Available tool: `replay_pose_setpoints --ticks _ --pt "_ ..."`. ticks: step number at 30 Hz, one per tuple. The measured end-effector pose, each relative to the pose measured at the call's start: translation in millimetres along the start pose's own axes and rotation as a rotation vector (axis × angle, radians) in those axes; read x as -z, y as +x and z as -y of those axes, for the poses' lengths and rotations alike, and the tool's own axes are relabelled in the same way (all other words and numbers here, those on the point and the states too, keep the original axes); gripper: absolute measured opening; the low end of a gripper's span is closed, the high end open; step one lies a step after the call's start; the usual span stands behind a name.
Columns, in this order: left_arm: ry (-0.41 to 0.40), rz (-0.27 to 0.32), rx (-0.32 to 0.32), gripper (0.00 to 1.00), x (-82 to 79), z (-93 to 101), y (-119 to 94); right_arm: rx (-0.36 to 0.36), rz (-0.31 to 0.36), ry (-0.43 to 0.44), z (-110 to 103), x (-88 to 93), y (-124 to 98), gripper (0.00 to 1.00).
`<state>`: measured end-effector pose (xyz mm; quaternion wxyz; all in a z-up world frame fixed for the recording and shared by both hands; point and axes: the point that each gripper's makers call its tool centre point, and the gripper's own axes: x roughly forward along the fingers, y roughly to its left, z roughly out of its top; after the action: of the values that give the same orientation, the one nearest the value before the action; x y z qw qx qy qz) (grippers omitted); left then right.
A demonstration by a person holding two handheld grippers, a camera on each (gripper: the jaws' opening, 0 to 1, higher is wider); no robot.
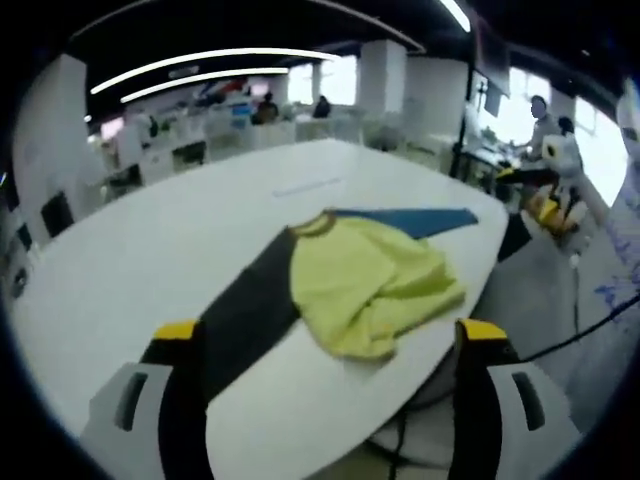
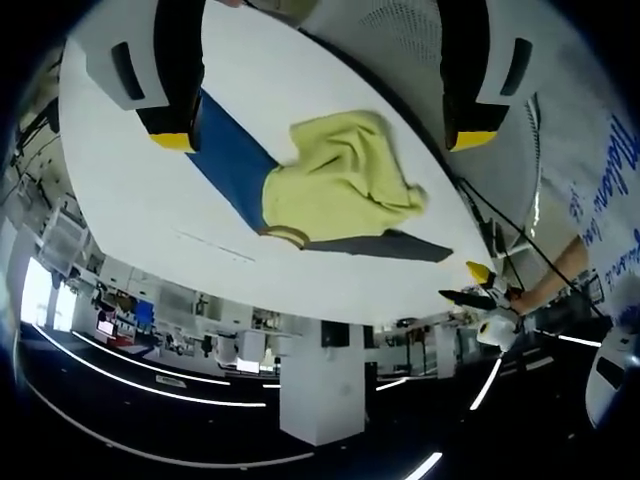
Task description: Fold the garment on the visible template until the final outline fits inside the template.
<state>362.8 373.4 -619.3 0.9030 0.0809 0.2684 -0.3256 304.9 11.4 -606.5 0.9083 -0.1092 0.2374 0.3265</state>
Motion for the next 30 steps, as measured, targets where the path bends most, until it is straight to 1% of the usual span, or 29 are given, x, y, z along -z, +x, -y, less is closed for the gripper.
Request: replay_pose_setpoints --ticks 5,9,17,20,24,30 --pt "0.000 0.007 -0.013 1.00 -3.1 2.7 -2.7 0.004 -0.004 -0.001 0.5 0.2 0.2 1.00" --pt "-0.012 0.028 -0.032 1.00 -8.2 3.4 -7.1 0.006 -0.008 0.001 0.4 0.9 1.0 1.00" --pt "0.009 0.048 -0.021 1.00 -17.8 16.8 -12.6 0.002 -0.003 0.004 -2.0 -1.4 3.2 1.00" --pt "0.024 0.042 -0.029 1.00 -17.0 19.6 -12.0 0.009 -0.001 0.007 -0.6 -2.0 2.8 1.00" --pt "0.022 0.035 -0.012 1.00 -15.5 27.5 -12.7 0.023 -0.001 0.012 2.5 -1.6 1.9 1.00" --pt "0.012 0.044 -0.007 1.00 -18.6 36.8 -14.5 0.020 -0.001 0.020 2.2 -0.4 1.7 1.00"
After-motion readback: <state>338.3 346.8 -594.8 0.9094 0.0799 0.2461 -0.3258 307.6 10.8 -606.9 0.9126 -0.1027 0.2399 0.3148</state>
